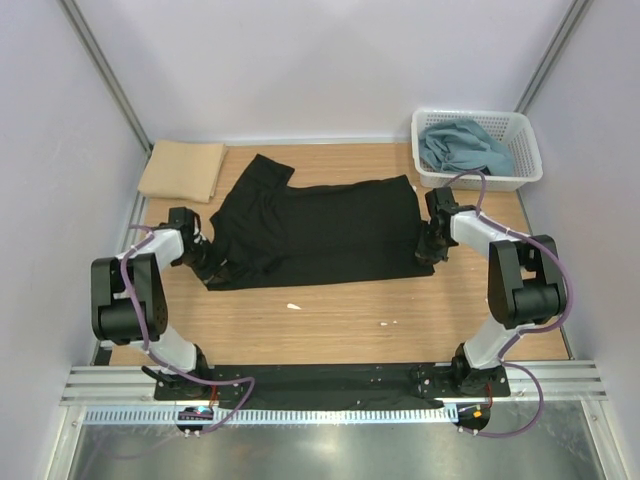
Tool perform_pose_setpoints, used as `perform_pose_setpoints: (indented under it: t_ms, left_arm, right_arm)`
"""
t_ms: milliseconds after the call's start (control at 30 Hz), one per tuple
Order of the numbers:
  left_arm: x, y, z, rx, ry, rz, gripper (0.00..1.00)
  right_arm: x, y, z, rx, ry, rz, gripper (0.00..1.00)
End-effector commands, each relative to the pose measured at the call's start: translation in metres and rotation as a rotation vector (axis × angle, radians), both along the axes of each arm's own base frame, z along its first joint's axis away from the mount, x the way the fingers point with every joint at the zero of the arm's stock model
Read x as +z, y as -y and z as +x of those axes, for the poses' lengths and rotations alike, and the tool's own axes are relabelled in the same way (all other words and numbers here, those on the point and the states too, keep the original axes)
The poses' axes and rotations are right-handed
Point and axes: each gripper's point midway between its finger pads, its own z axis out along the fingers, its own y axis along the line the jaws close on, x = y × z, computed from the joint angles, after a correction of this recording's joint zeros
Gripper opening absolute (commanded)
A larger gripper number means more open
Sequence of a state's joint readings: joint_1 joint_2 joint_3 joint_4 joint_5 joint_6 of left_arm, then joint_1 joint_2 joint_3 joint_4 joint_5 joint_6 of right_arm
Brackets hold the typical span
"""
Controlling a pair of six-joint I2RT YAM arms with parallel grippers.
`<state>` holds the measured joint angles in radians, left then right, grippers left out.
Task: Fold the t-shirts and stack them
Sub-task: Fold the tshirt
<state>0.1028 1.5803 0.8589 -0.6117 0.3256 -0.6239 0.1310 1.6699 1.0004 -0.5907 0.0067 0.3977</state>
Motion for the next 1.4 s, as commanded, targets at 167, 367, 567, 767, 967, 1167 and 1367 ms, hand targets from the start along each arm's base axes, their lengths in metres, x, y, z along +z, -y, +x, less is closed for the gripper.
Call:
perform_pose_setpoints:
  t_ms: [167,367,567,767,967,1167,1367]
  left_arm:
    - [-0.019,-0.029,-0.036,0.143,-0.156,0.104,0.00]
    - [-0.013,-0.035,-0.056,0.258,-0.192,0.033,0.00]
    - [0.003,-0.030,-0.072,0.333,-0.177,0.003,0.00]
    - [0.025,-0.032,-0.095,0.412,-0.128,0.046,0.00]
    - [0.071,-0.051,-0.056,0.285,0.054,0.123,0.11]
    - [0.138,-0.052,0.053,0.137,0.377,0.044,0.29]
    - [0.141,-0.046,0.168,-0.084,0.471,-0.012,0.28]
  right_arm:
    - [-0.018,0.006,-0.018,-0.013,-0.038,-0.031,0.01]
    - [-0.016,0.006,-0.048,-0.027,-0.093,-0.012,0.03]
    - [-0.003,0.009,-0.081,-0.049,-0.107,-0.008,0.04]
    - [0.025,0.003,-0.087,-0.049,-0.076,0.039,0.13]
    - [0.065,0.012,-0.052,-0.030,0.067,-0.020,0.34]
    - [0.088,0.010,0.018,-0.037,0.183,-0.044,0.50]
    - [0.095,-0.002,0.101,-0.054,0.266,-0.025,0.49]
